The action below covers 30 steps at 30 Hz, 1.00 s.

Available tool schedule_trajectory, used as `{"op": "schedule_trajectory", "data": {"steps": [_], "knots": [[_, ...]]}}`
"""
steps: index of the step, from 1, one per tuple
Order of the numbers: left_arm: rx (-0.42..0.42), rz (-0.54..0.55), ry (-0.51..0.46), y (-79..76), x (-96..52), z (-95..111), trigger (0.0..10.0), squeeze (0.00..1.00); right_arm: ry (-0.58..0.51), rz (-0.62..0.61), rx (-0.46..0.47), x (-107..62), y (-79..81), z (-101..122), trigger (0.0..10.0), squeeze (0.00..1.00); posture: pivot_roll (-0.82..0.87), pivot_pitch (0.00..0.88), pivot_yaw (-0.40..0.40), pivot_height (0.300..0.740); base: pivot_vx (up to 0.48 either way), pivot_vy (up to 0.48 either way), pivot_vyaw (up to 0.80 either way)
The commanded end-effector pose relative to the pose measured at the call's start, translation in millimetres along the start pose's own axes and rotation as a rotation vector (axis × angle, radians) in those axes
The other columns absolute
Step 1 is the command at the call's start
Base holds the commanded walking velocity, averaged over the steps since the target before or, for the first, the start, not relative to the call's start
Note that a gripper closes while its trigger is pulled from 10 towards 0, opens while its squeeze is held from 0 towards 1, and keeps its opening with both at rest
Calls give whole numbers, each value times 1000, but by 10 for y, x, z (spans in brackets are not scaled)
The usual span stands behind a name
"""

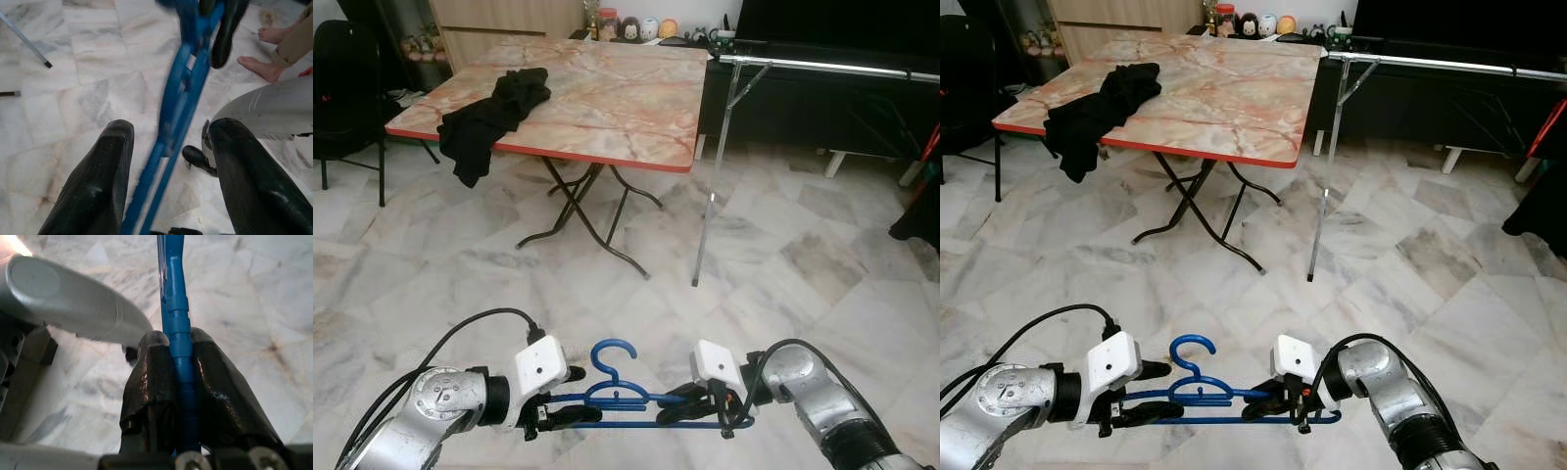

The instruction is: Hang hanger

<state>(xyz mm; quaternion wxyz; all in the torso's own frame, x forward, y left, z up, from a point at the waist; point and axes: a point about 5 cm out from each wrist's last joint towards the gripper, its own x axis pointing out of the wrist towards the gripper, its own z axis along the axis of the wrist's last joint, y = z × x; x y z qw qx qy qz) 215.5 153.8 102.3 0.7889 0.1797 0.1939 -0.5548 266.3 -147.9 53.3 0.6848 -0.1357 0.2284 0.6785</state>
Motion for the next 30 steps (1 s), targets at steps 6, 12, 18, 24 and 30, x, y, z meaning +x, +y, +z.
{"op": "schedule_trajectory", "data": {"steps": [6,12,18,24,30], "knots": [[-5,-12,2,-33,18,0,10000,0,-53,-7,-17,-7,16,87,10000,0,47,42,-17,740,0,0,0],[-8,7,0,-2,25,0,6667,0,-43,-3,-9,-7,32,68,10000,0,47,43,-19,740,0,0,0],[-11,11,-9,-10,22,7,0,0,-48,-5,-3,-4,40,73,10000,0,47,48,-21,740,0,0,0],[-17,7,-16,-16,27,13,0,0,-48,-9,3,3,44,67,10000,0,47,47,-21,740,0,0,0],[-21,5,-19,-17,23,14,0,0,-56,-21,18,-9,70,36,10000,0,42,51,-18,740,0,0,0]]}}
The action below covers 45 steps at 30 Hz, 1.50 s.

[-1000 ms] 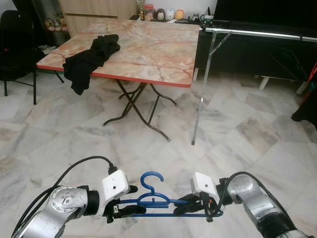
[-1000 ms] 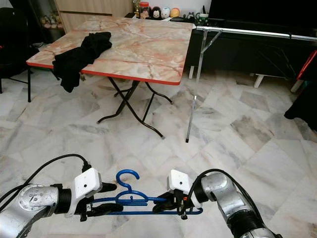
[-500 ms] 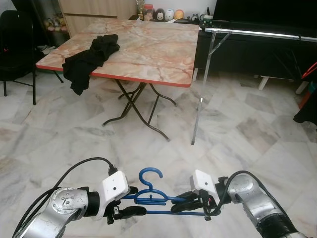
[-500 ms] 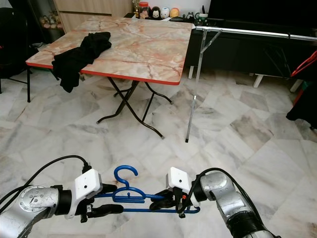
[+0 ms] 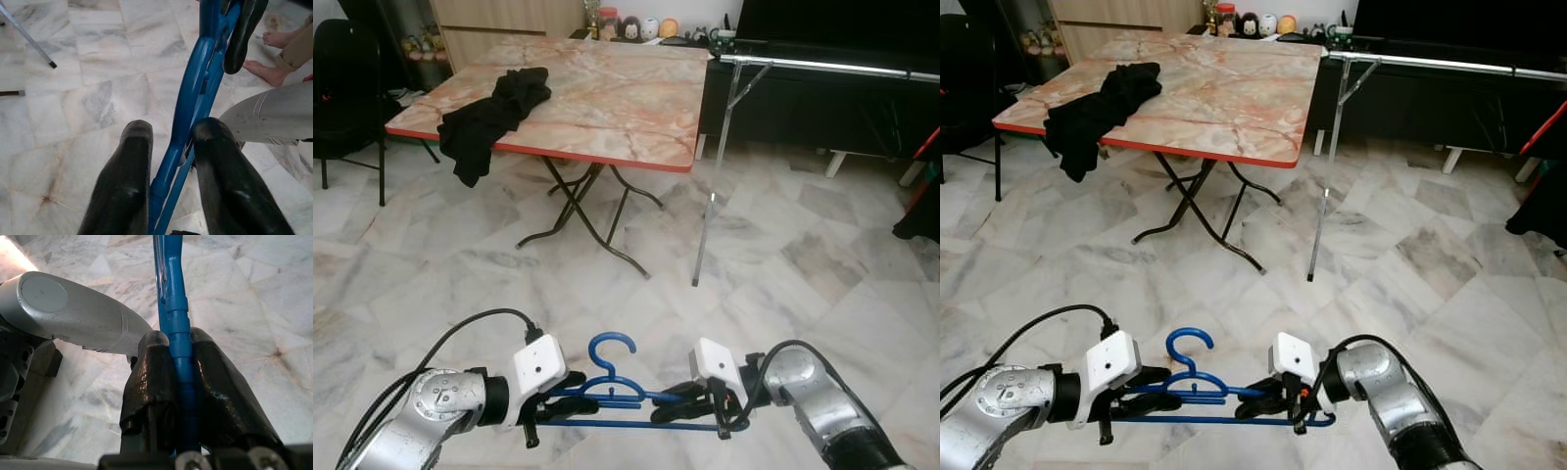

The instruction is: Hang hanger

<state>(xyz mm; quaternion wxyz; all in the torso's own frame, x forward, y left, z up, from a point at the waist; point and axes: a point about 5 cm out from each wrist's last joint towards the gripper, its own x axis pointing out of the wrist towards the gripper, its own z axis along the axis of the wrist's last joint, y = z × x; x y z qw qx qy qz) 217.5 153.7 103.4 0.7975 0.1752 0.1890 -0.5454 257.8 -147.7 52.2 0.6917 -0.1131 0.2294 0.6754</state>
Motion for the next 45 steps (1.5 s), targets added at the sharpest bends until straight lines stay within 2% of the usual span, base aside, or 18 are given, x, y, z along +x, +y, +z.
{"op": "schedule_trajectory", "data": {"steps": [1,15,16,17,26,31,45], "knots": [[-14,-20,-8,-38,18,5,0,0,-24,-20,-17,-19,-6,49,10000,0,42,53,-18,740,0,0,0],[-41,-35,-32,-30,-33,30,0,0,9,-53,-7,13,-31,5,10000,0,43,56,-18,740,0,0,0],[-40,-39,-30,-33,-34,28,0,0,8,-54,-9,18,-32,3,10000,431,43,56,-18,740,0,0,0],[-39,-43,-30,-37,-34,27,0,0,1,-58,-6,21,-35,5,10000,1000,43,56,-18,740,0,0,0],[-27,-80,-38,-61,-59,28,0,0,-12,-61,9,16,-50,9,10000,1000,41,55,-19,740,0,0,0],[21,-143,21,-114,-124,-36,0,0,-8,-49,19,11,-48,-9,10000,1000,42,55,-20,740,0,0,0],[86,-98,142,-34,-123,-251,0,0,14,-29,29,39,-51,-45,10000,1000,43,46,-24,740,0,0,0]]}}
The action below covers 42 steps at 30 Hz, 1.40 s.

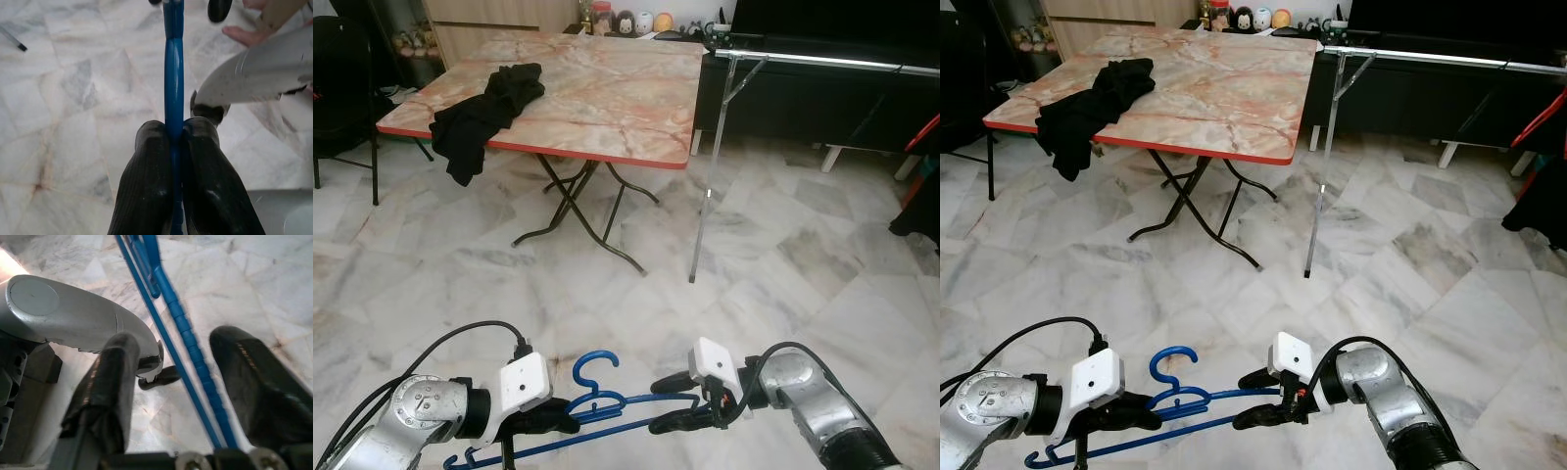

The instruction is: Hang hanger

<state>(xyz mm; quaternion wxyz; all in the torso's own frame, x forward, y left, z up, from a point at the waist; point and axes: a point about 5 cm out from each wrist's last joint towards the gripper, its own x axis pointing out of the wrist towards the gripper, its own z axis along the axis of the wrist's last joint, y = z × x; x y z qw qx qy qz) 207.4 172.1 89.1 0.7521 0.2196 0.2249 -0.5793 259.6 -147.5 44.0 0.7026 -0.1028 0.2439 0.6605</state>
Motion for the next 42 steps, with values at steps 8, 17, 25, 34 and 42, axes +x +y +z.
{"op": "schedule_trajectory", "data": {"steps": [8,17,25,34,42], "knots": [[-37,197,116,124,-14,-434,0,0,83,-352,44,-28,-229,-205,10000,0,42,58,-23,740,0,0,0],[-274,569,331,128,-5,-1213,10000,0,172,-844,397,-178,-238,-757,10000,0,34,73,-17,740,0,0,0],[-767,858,382,-346,142,-1771,10000,0,151,-1067,790,51,228,-1288,10000,0,37,84,-22,740,0,0,0],[-1077,974,401,-765,296,-1959,10000,0,207,-1169,1047,263,728,-1626,10000,0,28,80,-24,740,0,0,0],[-1058,955,411,-754,383,-1927,10000,0,204,-1276,1076,182,637,-1604,10000,0,11,68,-32,740,0,0,0]]}}
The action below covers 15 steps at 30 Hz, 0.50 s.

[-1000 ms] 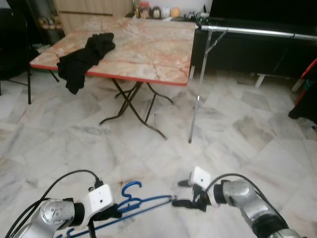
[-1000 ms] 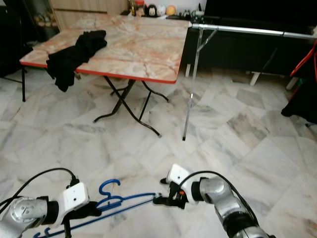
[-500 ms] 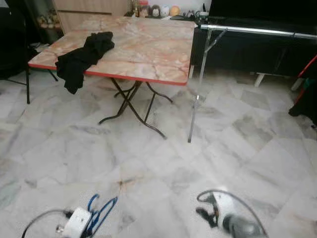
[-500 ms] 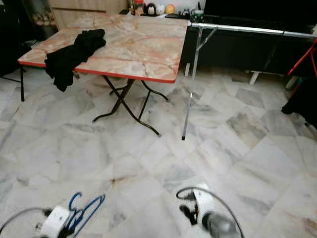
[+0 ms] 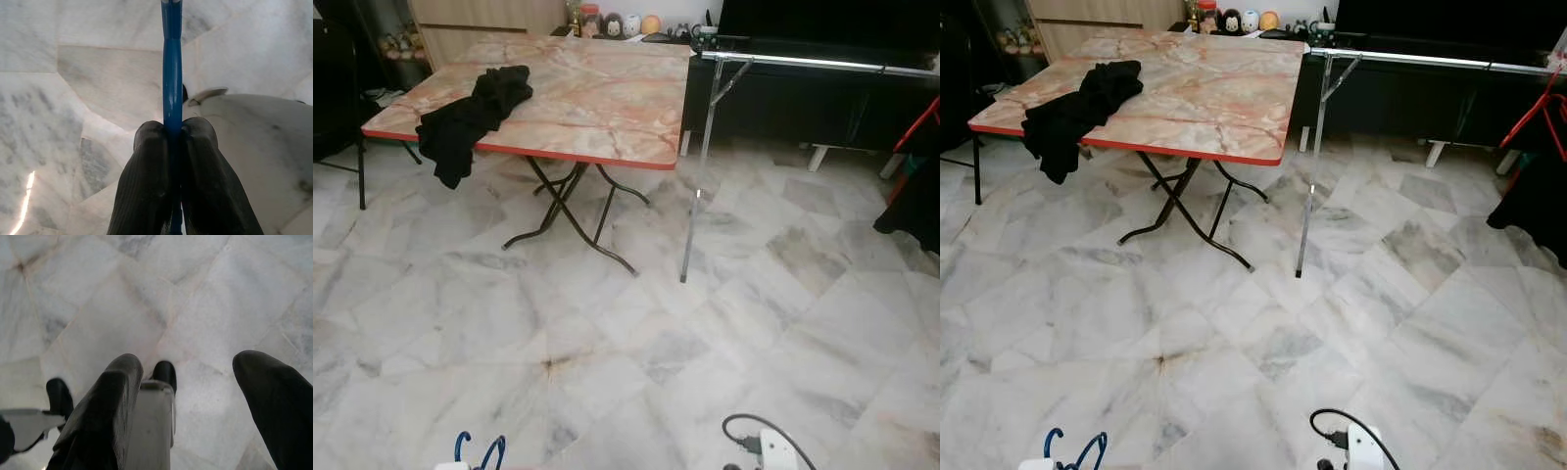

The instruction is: Hang hanger

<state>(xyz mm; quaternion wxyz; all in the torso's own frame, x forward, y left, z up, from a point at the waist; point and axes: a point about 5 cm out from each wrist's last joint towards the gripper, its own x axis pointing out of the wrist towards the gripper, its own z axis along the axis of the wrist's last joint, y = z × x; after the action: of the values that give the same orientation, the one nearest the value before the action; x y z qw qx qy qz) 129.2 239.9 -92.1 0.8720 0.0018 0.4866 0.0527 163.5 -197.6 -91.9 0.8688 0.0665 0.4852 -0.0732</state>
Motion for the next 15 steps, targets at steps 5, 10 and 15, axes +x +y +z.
{"op": "schedule_trajectory", "data": {"steps": [5,10,15], "knots": [[49,-13,13,-44,14,-7,10000,0,-27,-4,26,6,17,50,10000,0,-3,44,-30,740,231,0,0],[67,-18,21,-72,21,-11,10000,0,-3,6,54,5,50,-5,10000,0,-2,30,-27,740,336,0,-311],[102,-27,43,-96,17,-58,10000,0,16,19,1,0,80,-60,10000,0,-4,12,-24,740,341,0,-699]]}}
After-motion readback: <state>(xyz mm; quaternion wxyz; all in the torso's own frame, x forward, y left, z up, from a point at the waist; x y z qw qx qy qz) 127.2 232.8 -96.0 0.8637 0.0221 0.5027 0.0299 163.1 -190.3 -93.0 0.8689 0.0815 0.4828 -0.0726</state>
